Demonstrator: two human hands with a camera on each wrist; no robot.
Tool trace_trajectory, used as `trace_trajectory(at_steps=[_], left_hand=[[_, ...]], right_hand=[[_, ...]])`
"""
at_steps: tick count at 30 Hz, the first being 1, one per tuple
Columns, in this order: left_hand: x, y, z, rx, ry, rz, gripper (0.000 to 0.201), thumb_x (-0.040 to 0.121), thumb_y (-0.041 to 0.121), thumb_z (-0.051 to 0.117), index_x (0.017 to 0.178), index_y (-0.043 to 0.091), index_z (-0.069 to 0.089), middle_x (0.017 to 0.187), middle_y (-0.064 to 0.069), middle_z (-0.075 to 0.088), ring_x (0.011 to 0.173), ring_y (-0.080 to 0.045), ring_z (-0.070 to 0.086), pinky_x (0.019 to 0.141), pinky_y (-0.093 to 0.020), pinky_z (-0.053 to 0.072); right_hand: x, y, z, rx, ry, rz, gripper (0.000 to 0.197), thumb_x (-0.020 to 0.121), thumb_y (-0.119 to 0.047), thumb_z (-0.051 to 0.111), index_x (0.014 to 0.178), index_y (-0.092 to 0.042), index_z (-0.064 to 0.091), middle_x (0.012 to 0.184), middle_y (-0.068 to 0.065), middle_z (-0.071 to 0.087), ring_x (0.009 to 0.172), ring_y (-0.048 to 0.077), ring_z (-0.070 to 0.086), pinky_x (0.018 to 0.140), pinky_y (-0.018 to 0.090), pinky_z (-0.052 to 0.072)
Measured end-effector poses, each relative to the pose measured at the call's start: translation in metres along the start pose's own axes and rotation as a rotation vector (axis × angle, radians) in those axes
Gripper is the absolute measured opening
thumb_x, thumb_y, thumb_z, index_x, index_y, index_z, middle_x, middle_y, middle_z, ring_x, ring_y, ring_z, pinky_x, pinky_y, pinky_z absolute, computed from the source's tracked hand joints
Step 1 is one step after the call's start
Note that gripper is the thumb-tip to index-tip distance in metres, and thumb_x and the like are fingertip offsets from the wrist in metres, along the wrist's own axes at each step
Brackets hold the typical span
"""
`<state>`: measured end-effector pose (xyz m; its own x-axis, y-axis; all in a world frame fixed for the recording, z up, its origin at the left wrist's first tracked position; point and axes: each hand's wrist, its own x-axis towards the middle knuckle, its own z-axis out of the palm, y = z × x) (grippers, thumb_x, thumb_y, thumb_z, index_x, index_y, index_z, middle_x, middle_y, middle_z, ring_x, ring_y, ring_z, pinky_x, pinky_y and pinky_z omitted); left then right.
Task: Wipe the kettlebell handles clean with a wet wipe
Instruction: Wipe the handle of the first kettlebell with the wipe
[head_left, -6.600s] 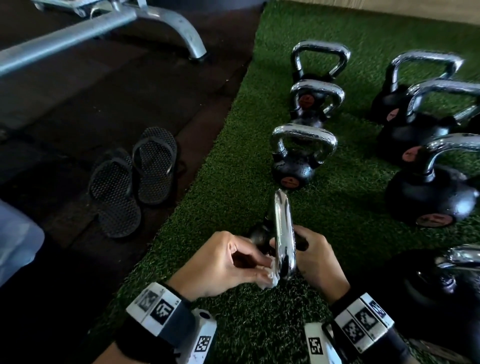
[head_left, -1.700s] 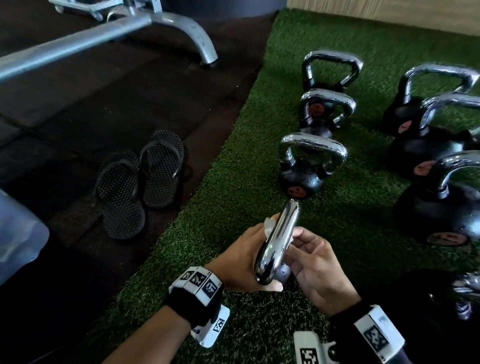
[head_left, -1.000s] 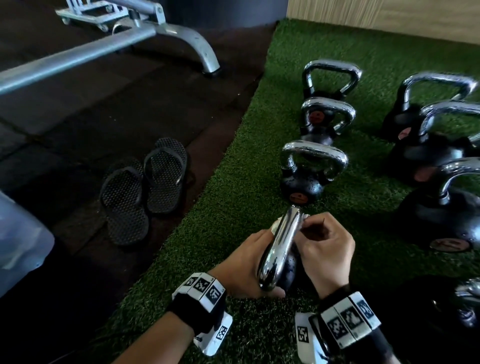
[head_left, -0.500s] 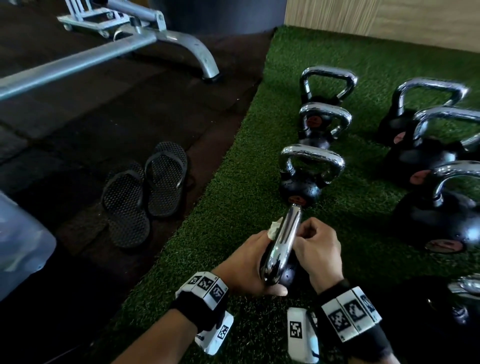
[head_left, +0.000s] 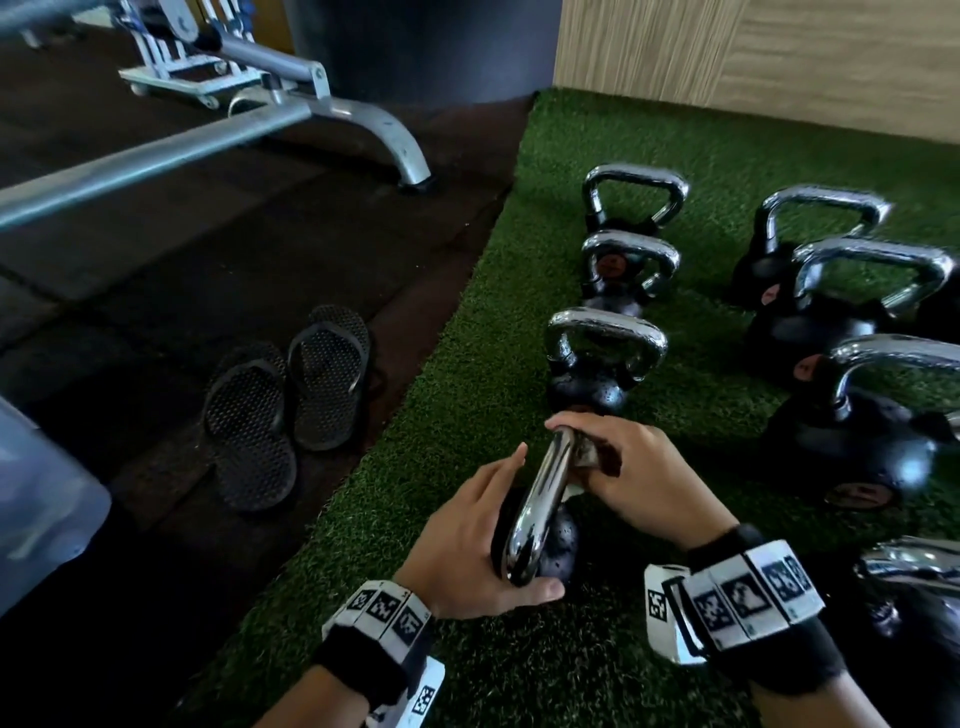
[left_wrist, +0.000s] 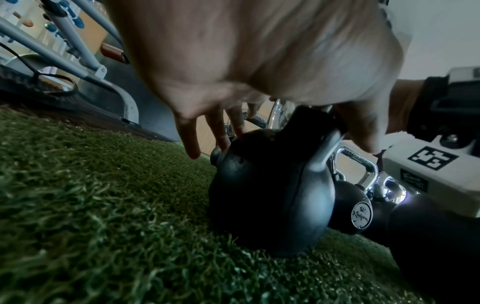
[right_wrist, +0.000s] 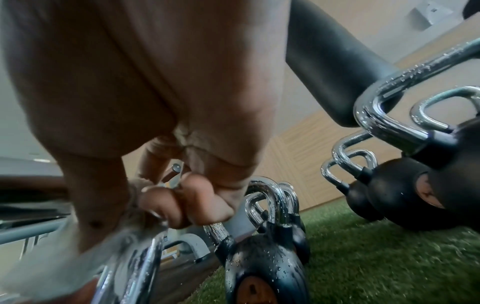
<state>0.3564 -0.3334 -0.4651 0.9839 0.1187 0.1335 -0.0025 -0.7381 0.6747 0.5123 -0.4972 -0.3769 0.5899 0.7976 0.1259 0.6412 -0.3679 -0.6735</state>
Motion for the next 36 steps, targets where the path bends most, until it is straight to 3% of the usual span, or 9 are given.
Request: trace_trajectory(at_steps=[4,8,12,17,23,27,30,33,36], left_hand=[[-0.005,-0.011,-0.005,0.001,-0.005,-0.052,0.125,0.062,0.089,0.07,0.158,0.048,0.002,0.155,0.03,0.026,0.135,-0.001,0.046,0.101,-0.046,0.054],[-0.004,-0.028,-0.02,-0.163,0.03,-0.085,0.092,0.069,0.078,0.076,0.149,0.051,0.038,0.136,0.032,0.054,0.12,0.006,0.058,0.101,-0.04,0.054],[0.009,-0.035,-0.032,-0.3,-0.019,-0.145,0.038,0.077,0.061,0.081,0.104,0.034,0.077,0.1,0.019,0.078,0.093,-0.001,0.074,0.087,-0.043,0.061],[0.024,-0.031,-0.037,-0.399,-0.173,-0.212,0.029,0.077,0.054,0.082,0.101,0.038,0.08,0.102,0.015,0.079,0.1,-0.003,0.073,0.095,-0.031,0.055],[0.027,-0.034,-0.043,-0.372,-0.266,-0.215,0.028,0.08,0.045,0.082,0.107,0.036,0.078,0.105,0.013,0.079,0.103,-0.006,0.073,0.1,-0.035,0.055],[0.054,-0.053,-0.061,-0.079,-0.478,-0.167,0.047,0.087,0.013,0.063,0.095,0.059,0.069,0.09,0.024,0.075,0.082,0.007,0.069,0.073,-0.02,0.051],[0.094,-0.061,-0.068,0.035,-0.431,-0.229,0.052,0.088,0.002,0.055,0.103,0.048,0.074,0.088,0.019,0.076,0.063,0.002,0.067,0.059,-0.02,0.048],[0.146,-0.066,-0.073,-0.001,-0.3,-0.295,0.045,0.091,0.002,0.066,0.118,0.038,0.071,0.094,0.025,0.073,0.086,0.005,0.072,0.083,-0.021,0.059],[0.193,-0.069,-0.079,0.03,-0.31,-0.351,0.042,0.085,0.019,0.081,0.122,0.034,0.07,0.095,0.022,0.074,0.087,0.005,0.072,0.088,-0.026,0.06]], right_hand=[[-0.014,0.0,-0.004,-0.088,0.034,0.071,0.055,0.078,-0.012,0.076,0.125,-0.039,0.066,0.111,-0.017,0.07,0.107,-0.004,0.061,0.094,0.007,0.04],[-0.044,-0.001,-0.006,-0.095,0.129,0.157,0.057,0.076,-0.013,0.08,0.13,-0.029,0.067,0.114,-0.02,0.068,0.109,-0.012,0.054,0.091,-0.007,0.03],[-0.082,-0.015,0.008,-0.153,0.22,0.201,0.055,0.075,-0.018,0.084,0.128,-0.019,0.068,0.099,-0.022,0.064,0.096,-0.009,0.056,0.085,-0.008,0.031],[-0.099,-0.027,0.017,-0.146,0.266,0.245,0.053,0.072,-0.02,0.087,0.122,-0.013,0.071,0.091,-0.019,0.063,0.083,-0.002,0.06,0.079,-0.002,0.039],[-0.094,-0.033,-0.007,-0.112,0.143,0.269,0.037,0.075,-0.025,0.084,0.111,-0.027,0.074,0.082,-0.013,0.063,0.086,-0.004,0.058,0.075,0.007,0.041],[-0.085,-0.033,-0.044,-0.108,0.089,0.264,0.032,0.08,-0.021,0.08,0.101,-0.043,0.074,0.079,-0.012,0.06,0.083,0.001,0.059,0.071,0.01,0.041],[-0.062,-0.029,-0.067,-0.148,0.175,0.249,0.028,0.082,-0.017,0.077,0.098,-0.04,0.074,0.081,-0.013,0.057,0.085,0.0,0.057,0.073,0.009,0.041],[-0.03,-0.02,-0.085,-0.186,0.2,0.253,0.034,0.084,-0.015,0.073,0.107,-0.04,0.072,0.085,-0.012,0.054,0.088,-0.003,0.054,0.075,0.008,0.04],[0.001,-0.015,-0.1,-0.158,0.254,0.224,0.041,0.08,-0.014,0.072,0.112,-0.039,0.067,0.086,-0.013,0.059,0.088,-0.003,0.055,0.074,0.004,0.038]])
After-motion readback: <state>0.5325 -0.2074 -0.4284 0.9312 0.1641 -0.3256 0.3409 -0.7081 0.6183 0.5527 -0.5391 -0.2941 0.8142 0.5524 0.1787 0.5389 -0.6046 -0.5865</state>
